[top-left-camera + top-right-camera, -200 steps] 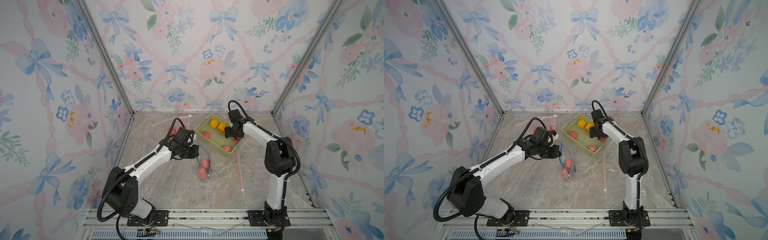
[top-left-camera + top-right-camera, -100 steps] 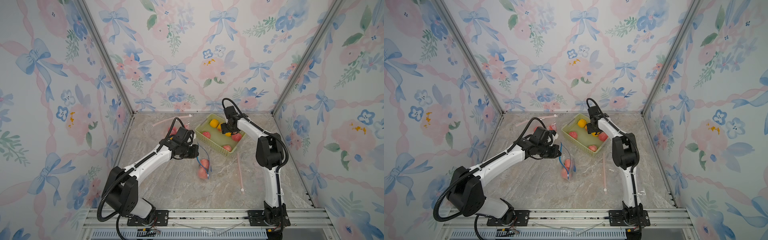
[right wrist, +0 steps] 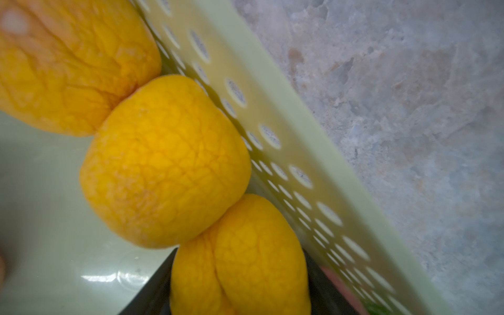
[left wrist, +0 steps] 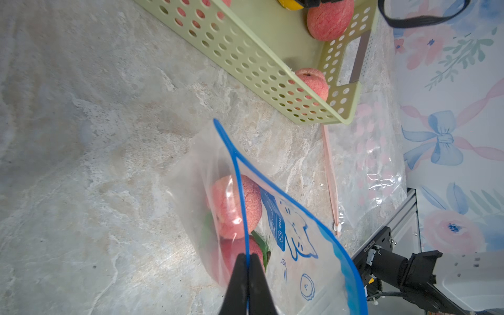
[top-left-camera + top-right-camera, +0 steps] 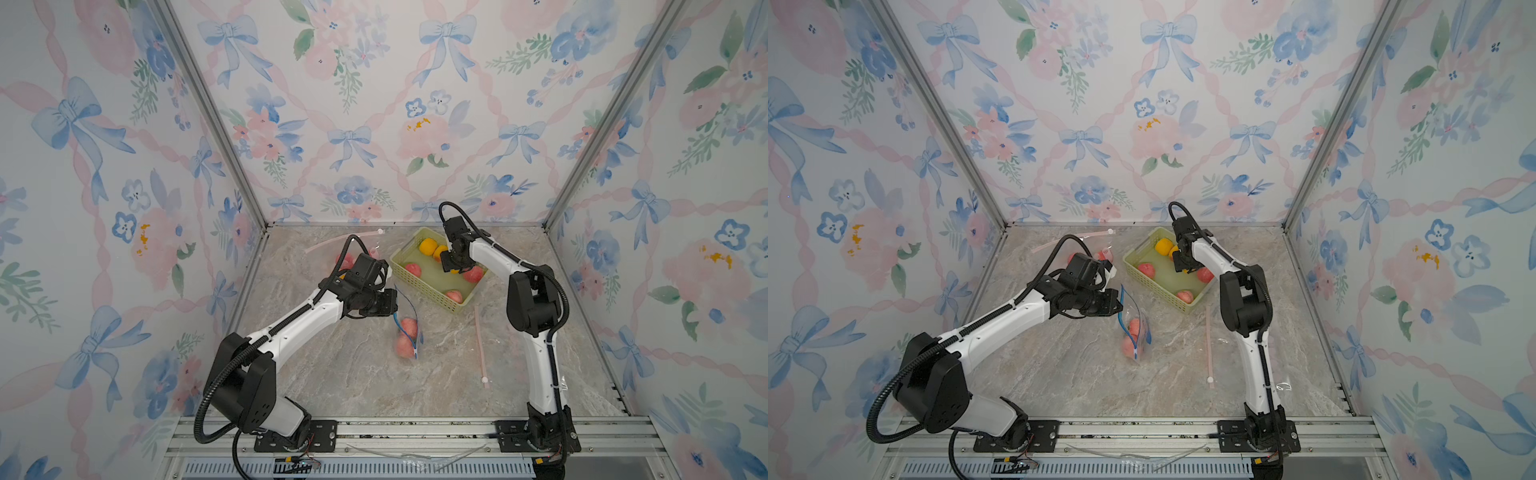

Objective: Place the peach in a zip-top bag and seal the zipper
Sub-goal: Pick up the peach from the basket, then place the peach in the zipper food storage bag.

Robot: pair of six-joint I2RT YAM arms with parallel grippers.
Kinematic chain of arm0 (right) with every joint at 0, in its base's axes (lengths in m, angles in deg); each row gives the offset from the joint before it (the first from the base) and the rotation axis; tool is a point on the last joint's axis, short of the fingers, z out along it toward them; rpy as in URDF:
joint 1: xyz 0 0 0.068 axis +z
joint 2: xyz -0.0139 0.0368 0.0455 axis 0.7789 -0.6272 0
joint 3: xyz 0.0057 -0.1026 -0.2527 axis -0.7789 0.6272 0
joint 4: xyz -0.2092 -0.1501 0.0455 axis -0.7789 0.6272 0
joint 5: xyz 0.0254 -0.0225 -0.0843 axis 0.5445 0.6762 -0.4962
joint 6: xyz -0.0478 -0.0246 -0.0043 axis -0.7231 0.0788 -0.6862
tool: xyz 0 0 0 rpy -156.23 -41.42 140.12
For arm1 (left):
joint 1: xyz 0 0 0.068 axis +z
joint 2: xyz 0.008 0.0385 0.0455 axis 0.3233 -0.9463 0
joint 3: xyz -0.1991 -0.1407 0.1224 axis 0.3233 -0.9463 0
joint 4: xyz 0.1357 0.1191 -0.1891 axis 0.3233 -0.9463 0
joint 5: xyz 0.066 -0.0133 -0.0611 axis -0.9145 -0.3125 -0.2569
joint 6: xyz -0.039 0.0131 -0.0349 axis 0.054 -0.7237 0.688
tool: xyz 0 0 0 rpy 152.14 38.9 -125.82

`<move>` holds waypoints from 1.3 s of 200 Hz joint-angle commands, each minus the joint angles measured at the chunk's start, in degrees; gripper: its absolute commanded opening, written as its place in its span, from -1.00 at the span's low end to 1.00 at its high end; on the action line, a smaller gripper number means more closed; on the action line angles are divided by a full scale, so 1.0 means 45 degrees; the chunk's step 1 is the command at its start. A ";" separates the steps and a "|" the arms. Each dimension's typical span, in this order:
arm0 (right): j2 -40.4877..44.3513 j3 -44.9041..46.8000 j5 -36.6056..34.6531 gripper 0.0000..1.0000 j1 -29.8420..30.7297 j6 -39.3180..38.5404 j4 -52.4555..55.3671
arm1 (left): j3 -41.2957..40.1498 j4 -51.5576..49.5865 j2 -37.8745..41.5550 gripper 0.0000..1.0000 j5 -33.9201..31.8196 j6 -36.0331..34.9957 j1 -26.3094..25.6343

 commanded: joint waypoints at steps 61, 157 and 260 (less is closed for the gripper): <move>0.4782 0.3291 0.0891 -0.07 0.0786 0.0837 -0.0780 | 0.0101 0.0137 0.0159 -1.00 -0.0270 0.0348 -0.0064; 1.0896 0.7890 0.3156 -0.16 0.4760 0.3780 -0.2746 | 0.0285 0.0708 -0.0203 -1.00 -0.0414 0.0806 -0.0045; 1.0945 0.9855 0.3182 -0.18 0.7384 0.5980 -0.4050 | 0.0016 0.0788 -0.0007 -1.00 -0.0318 0.0819 -0.0045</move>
